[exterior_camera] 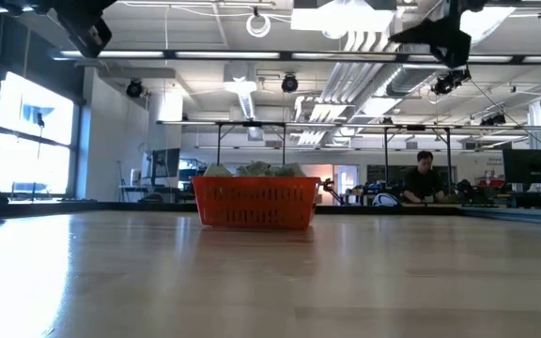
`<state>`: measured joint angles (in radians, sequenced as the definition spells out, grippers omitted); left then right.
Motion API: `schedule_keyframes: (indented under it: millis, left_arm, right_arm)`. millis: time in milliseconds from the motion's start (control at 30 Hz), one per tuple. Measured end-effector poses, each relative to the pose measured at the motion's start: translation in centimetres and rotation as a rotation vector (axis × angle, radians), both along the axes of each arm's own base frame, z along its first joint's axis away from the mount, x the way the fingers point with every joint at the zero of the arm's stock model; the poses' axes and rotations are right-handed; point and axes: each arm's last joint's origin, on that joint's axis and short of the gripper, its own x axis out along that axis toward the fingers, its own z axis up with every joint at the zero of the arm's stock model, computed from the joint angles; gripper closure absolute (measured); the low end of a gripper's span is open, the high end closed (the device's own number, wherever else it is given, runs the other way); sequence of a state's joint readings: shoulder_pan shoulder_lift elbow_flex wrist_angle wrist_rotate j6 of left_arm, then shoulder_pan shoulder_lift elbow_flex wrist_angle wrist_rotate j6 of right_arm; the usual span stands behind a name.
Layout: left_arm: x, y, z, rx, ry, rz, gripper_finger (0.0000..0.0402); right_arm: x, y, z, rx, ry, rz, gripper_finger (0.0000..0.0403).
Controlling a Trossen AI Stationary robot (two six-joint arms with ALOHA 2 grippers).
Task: Pick and place Stevia / Truvia into bins
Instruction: Return to Home Position
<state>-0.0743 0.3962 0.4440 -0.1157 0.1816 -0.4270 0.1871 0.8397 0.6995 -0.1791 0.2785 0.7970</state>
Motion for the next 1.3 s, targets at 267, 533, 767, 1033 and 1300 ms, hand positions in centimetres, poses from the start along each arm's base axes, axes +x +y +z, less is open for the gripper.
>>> schedule_keyframes:
  millis: [267, 533, 767, 1033, 1300]
  left_arm:
    - [-4.4, 0.8, -0.3, 0.06, -0.048, 0.104, 0.0163]
    - [-5.6, 1.3, -1.0, 0.079, -0.011, 0.263, 0.0163]
    - [-2.9, 1.1, -4.9, -0.005, -0.077, 0.232, 0.0163]
    - [-2.5, 1.1, -8.4, -0.051, 0.061, 0.257, 0.0163]
    - [-2.8, 1.3, -10.5, 0.039, 0.261, 0.314, 0.0163]
  right_arm:
    - [-3.4, -0.4, -1.0, -0.284, -0.255, 0.108, 0.0111]
    - [-4.4, -0.4, -6.4, -0.35, -0.57, 0.107, 0.0111]
    - [-5.7, -0.7, -9.2, -0.355, -0.654, 0.071, 0.0111]
    - [-5.4, -1.3, -10.1, -0.406, -0.524, -0.034, 0.0111]
    - [-5.1, -1.4, -11.5, -0.431, -0.377, -0.027, 0.0111]
